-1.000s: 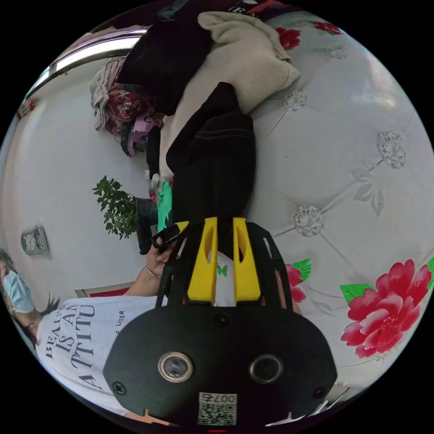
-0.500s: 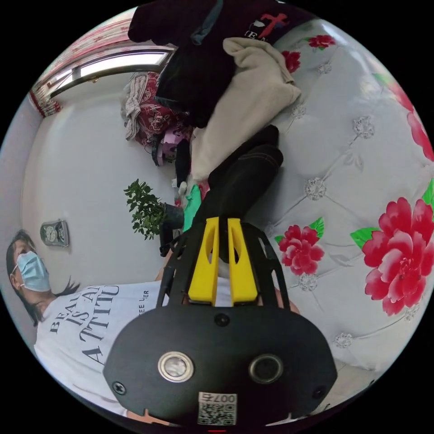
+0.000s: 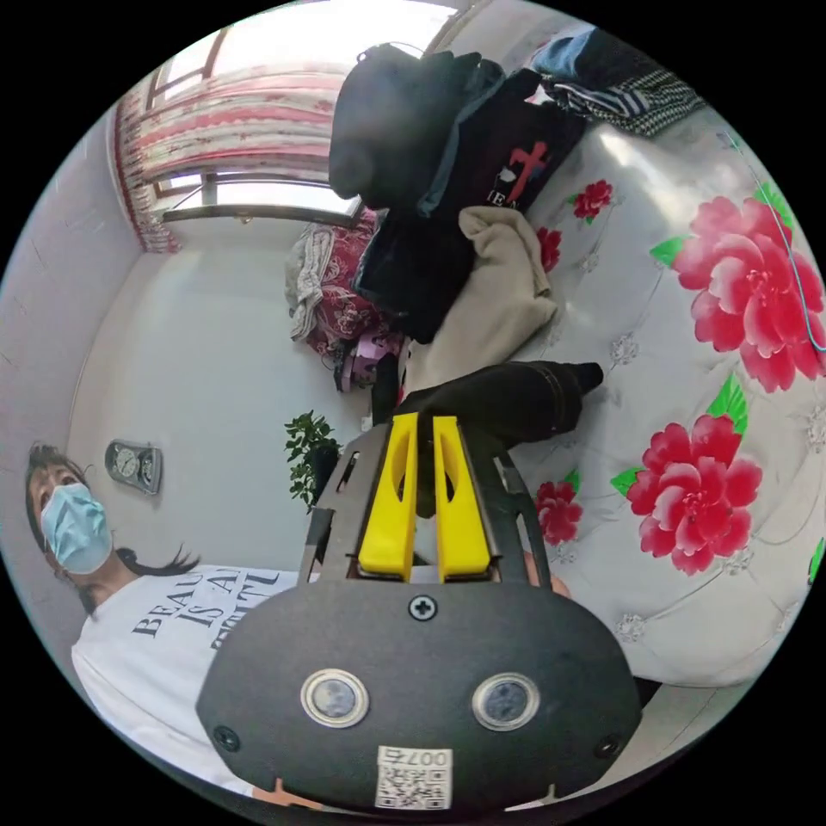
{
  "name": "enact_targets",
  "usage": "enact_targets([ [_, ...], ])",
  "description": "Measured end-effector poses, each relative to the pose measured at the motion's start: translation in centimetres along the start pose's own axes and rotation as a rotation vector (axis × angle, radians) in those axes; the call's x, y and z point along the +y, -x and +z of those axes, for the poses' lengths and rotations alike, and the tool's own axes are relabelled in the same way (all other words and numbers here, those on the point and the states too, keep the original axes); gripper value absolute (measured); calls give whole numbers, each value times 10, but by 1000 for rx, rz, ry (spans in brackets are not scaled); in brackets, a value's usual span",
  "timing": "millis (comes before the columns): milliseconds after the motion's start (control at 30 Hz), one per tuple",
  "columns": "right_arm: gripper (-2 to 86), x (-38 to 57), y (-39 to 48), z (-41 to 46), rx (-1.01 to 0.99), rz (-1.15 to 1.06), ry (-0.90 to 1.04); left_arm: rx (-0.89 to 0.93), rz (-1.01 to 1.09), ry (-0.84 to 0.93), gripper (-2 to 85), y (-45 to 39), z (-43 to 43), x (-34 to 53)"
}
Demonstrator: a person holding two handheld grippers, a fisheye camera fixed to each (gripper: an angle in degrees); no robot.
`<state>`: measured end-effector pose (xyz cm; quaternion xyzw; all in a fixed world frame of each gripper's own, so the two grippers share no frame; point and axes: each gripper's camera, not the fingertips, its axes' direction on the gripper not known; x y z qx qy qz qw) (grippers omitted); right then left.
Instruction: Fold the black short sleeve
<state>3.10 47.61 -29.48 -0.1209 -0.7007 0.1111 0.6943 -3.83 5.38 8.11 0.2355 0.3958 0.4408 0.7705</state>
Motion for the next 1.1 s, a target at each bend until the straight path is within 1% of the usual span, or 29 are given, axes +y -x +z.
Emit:
enact_targets([
  [100,5,-2,-3,-42,7,-15,-95,16,66,53,65,-37,36,-40],
  [233,5,-19,14,-135,33,-83,-266,58,195,114,65,-106,99,-108],
  [300,5,-25,37,-185,79,-160,-364,106,330,142,65,-175,149,-159],
  [333,6,-25,56,-220,116,-218,-436,120,368,146,65,-195,162,-172],
  [400,6,-22,85,-269,183,-298,-550,188,511,157,66,-276,214,-216],
  [433,7,-18,101,-299,239,-325,-627,204,539,159,67,-296,228,-226],
  [467,8,-16,112,-325,311,-336,-695,235,590,169,72,-333,258,-244],
  [500,8,-16,115,-337,351,-330,-726,246,624,195,80,-364,290,-262],
  [533,9,-19,115,-357,426,-289,-783,241,629,215,82,-375,307,-270],
  [600,11,-25,99,-381,565,-174,-849,168,589,292,87,-391,362,-286],
  [633,11,-28,80,-390,661,-65,-868,141,583,305,88,-388,371,-285],
  [667,11,-30,56,-393,736,45,-846,80,580,326,88,-377,382,-277],
  [733,9,-26,20,-381,740,130,-783,-23,597,339,88,-344,382,-253],
  [800,7,-18,-6,-349,672,105,-711,-202,605,344,88,-276,355,-206],
  [833,5,-13,-19,-318,652,75,-644,-249,600,340,87,-256,343,-192],
  [867,3,-9,-29,-281,661,48,-557,-346,558,332,86,-214,313,-161],
  [900,2,-7,-33,-260,670,40,-506,-441,474,321,86,-171,275,-126],
  [933,0,-3,-39,-216,679,21,-390,-486,418,311,85,-150,253,-108],
  [967,-1,0,-42,-168,675,-7,-260,-568,293,280,85,-112,204,-69],
  [1000,-1,2,-41,-145,673,-26,-193,-659,157,224,85,-81,151,-27],
  [1033,-2,4,-37,-99,669,-74,-56,-707,85,187,85,-70,123,-5],
  [1067,-2,5,-28,-54,663,-133,81,-794,-50,109,85,-54,68,37],
  [1100,-2,5,-23,-33,662,-167,150,-895,-158,13,86,-48,18,78],
])
